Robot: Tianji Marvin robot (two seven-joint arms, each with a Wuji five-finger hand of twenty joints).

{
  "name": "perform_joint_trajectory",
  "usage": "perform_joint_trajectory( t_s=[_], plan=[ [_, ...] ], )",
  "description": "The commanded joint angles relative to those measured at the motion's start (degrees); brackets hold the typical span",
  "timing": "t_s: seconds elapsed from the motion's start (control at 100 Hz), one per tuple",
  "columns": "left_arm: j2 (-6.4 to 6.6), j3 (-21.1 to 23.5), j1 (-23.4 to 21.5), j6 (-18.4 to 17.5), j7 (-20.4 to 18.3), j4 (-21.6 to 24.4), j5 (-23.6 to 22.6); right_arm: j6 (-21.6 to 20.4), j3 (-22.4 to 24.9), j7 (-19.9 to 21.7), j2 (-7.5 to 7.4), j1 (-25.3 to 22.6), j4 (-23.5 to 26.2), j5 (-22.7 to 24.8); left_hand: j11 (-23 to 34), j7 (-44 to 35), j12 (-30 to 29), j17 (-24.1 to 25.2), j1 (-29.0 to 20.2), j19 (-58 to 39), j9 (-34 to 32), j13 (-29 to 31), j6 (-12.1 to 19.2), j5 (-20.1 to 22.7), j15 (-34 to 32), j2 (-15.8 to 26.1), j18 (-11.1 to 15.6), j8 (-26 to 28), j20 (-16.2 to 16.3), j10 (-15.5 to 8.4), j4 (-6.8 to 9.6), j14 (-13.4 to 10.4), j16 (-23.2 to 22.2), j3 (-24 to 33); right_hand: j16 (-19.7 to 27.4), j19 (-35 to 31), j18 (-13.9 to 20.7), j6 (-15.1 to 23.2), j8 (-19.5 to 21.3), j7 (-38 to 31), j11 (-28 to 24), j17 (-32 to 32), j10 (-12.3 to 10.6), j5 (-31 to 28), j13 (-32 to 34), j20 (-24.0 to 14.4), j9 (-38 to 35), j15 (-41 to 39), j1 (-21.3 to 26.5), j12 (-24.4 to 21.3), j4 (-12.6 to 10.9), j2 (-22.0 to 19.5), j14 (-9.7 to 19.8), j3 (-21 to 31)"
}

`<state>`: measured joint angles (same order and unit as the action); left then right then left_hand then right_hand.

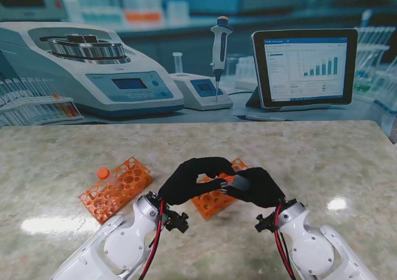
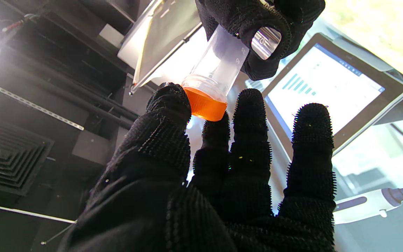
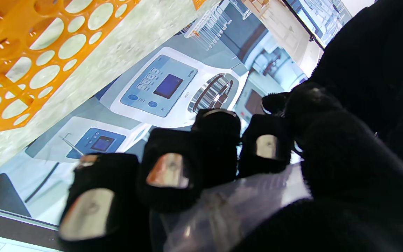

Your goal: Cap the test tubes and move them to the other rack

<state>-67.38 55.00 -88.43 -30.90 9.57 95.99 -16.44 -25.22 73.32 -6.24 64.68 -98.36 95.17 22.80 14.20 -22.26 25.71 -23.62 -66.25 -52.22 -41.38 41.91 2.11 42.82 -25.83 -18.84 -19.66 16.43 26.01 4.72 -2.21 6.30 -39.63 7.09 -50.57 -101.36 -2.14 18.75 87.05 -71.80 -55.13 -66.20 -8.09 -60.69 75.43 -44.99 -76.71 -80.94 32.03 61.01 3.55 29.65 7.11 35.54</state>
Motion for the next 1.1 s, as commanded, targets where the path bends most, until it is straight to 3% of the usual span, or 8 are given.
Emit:
perform_joint_trajectory(
  t_s=[0.0, 0.23, 0.45, 0.6, 0.82, 0.92, 0.96, 1.09],
  plan=[
    [0.28, 0.1, -0.6, -0.3, -0.4, 0.3, 0.0, 0.0, 0.0, -0.3, 0.37, -0.4, 0.3, 0.0, -0.5, -1.2, -0.7, 0.8, 0.2, 1.4, 1.1, -0.6, -2.2, 1.3, 0.6, 1.4, -0.8, 1.3, 2.3, -0.5, 1.82, -1.0, 0.7, -1.5, -2.4, -6.9, 1.7, 4.8, 2.4, -3.4, -0.5, -1.4, 0.6, -2.0, 0.3, -0.2, -1.4, -4.3, 1.4, 0.1, -0.5, -2.1, 2.3, 0.1],
    [0.46, 0.4, -1.1, -0.6, -0.8, 0.7, -0.1, -0.2, 0.0, -0.7, 0.45, -0.3, 0.2, 0.2, -0.6, -1.0, -0.7, 1.1, 4.0, 1.7, 1.1, -0.7, -2.3, 1.3, 0.7, 2.8, -0.8, 1.3, 2.3, -0.4, 1.14, -0.9, 0.6, -3.4, -2.4, -6.9, 1.7, 4.8, 2.4, -3.4, -0.5, -1.4, 0.6, -2.0, 0.3, -0.2, -1.4, -4.4, 1.4, 0.1, -0.5, -2.1, 2.3, 0.1],
    [0.45, 0.5, -1.4, -0.3, -1.0, 1.1, 0.7, -0.3, 0.1, -0.9, 0.48, -0.3, 0.1, 0.3, -0.7, -0.4, -0.8, 1.6, 7.5, 1.9, 1.0, -0.9, -3.2, 2.2, 0.7, 8.6, -1.1, 1.0, 2.4, -0.3, 0.57, -0.5, 0.5, -5.0, -2.4, -6.9, 1.7, 4.8, 2.4, -3.4, -0.5, -1.4, 0.4, -2.0, 0.3, -0.2, -1.4, -4.4, 1.4, 0.1, -0.5, -2.1, 2.3, 0.2],
    [0.44, 0.5, -1.6, -0.1, -1.1, 1.4, 1.1, -0.3, 0.1, -1.0, 0.49, -0.3, 0.0, 0.3, -0.8, -0.2, -0.8, 1.9, 6.1, 1.9, 0.9, -0.9, -3.7, 2.9, 0.6, 10.4, -1.0, 1.0, 2.6, -0.1, 0.52, -0.3, 0.4, -5.1, -2.4, -6.9, 1.7, 4.8, 2.4, -3.4, -0.5, -1.4, 0.5, -2.0, 0.3, -0.2, -1.4, -4.4, 1.4, 0.1, -0.5, -2.1, 2.3, 0.1],
    [0.36, 0.5, -1.6, 0.1, -0.6, 1.4, 0.3, -0.3, 0.2, -1.1, 0.51, -0.3, 0.0, 0.4, -0.3, -1.2, -0.5, 1.3, -4.6, 1.6, 0.4, -0.3, -3.2, 3.4, -0.2, 10.2, -0.5, 1.2, 2.8, -0.4, 1.66, -0.8, -0.1, -5.7, -2.4, -6.9, 1.7, 4.9, 2.4, -3.4, -0.5, -1.4, 0.5, -2.0, 0.3, -0.2, -1.4, -4.4, 1.4, 0.1, -0.5, -2.2, 2.3, 0.1],
    [0.29, 0.4, -1.5, 0.0, 0.0, 1.3, -0.7, -0.4, 0.2, -1.1, 0.52, -0.3, 0.0, 0.4, -0.2, -2.4, 5.6, 0.7, -7.7, 1.2, -0.1, 0.2, -3.0, 3.3, -1.4, 8.4, -0.3, 0.7, 2.7, -0.5, 3.01, -1.4, -0.7, -2.3, -2.4, -6.9, 1.7, 4.9, 2.4, -3.4, -0.5, -1.4, 0.6, -2.0, 0.3, -0.2, -1.4, -4.4, 1.4, 0.1, -0.5, -2.1, 2.3, 0.1],
    [0.23, 0.4, -1.4, 0.0, 0.3, 1.3, -1.0, -0.4, 0.2, -1.1, 0.53, -0.3, -0.1, 0.4, -0.8, -2.5, 7.0, 0.4, -7.6, 1.2, -0.4, 0.2, -2.8, 3.4, -2.5, 7.3, 0.0, 0.7, 2.6, -0.6, 1.72, -1.5, -2.9, 1.1, -2.4, -6.9, 1.7, 4.9, 2.4, -3.4, -0.5, -1.4, 0.5, -2.0, 0.3, -0.2, -1.4, -4.4, 1.5, 0.1, -0.5, -2.1, 2.3, 0.1],
    [0.09, 0.3, -1.2, -0.2, 1.1, 1.0, -1.8, -0.6, 0.2, -1.2, 0.54, -0.3, -0.1, 0.4, -0.9, -2.5, 7.7, 0.0, -7.7, 0.9, -0.8, 1.3, -2.3, 3.2, -1.3, 5.2, 0.2, 0.7, 2.5, -0.8, 0.97, -1.3, -8.6, 5.1, -2.4, -6.9, 1.7, 4.9, 2.4, -3.4, -0.5, -1.4, 0.5, -2.0, 0.3, -0.2, -1.4, -4.4, 1.4, 0.1, -0.5, -2.1, 2.3, 0.1]
  ],
)
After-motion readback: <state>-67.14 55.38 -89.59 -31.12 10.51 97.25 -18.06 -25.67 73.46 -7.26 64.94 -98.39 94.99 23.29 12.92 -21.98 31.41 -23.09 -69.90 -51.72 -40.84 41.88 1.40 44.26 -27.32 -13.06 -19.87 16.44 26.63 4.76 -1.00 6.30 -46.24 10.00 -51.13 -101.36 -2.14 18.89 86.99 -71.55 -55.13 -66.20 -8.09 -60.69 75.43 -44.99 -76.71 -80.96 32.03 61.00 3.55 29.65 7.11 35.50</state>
